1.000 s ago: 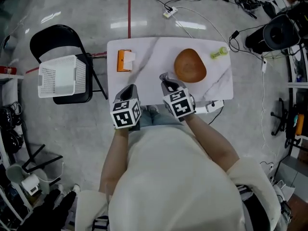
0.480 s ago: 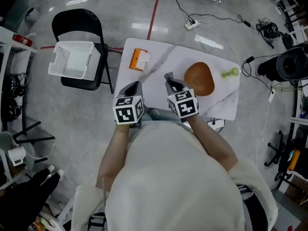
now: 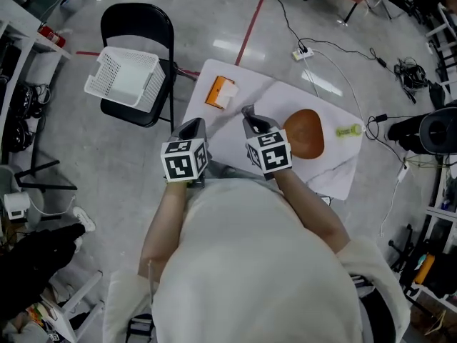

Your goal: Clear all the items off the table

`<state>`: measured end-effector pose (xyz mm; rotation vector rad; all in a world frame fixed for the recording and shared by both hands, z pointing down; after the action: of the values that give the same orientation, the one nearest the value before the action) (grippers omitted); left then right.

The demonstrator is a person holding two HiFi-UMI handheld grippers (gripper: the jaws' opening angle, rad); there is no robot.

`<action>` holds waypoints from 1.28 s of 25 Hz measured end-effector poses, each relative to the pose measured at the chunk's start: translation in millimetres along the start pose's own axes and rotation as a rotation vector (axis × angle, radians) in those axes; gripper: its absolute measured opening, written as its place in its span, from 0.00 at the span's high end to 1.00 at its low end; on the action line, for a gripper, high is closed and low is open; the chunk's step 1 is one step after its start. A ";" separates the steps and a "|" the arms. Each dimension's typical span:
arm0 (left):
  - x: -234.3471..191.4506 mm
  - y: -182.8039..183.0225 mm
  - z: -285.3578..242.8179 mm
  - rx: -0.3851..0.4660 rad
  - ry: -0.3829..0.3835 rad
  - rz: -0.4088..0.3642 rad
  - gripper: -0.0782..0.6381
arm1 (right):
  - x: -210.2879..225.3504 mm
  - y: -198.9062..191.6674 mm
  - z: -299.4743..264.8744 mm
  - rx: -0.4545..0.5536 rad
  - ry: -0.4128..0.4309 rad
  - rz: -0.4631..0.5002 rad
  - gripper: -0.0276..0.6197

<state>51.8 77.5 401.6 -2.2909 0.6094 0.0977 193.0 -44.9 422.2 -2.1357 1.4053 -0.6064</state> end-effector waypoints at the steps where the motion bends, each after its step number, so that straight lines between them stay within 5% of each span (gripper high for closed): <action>1: -6.0 1.7 1.0 0.005 0.006 0.010 0.88 | -2.8 4.8 -3.1 0.001 0.003 0.008 0.92; 32: -231.4 82.8 7.7 -0.005 0.027 0.039 0.88 | -129.9 166.9 -143.5 -0.030 0.060 0.063 0.92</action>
<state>-189.5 124.8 399.1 -2.2889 0.6689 0.0872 -59.3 -4.8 416.2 -2.1036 1.5164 -0.6340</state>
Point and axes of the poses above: the fingertips, and each gripper's own axes: z backward along the fingers, x to its right, y out of its top, the point moved 7 cm from there along z, backward along the fingers, and after that the axes turned 8 degrees about -x, right-handed, at the moved point
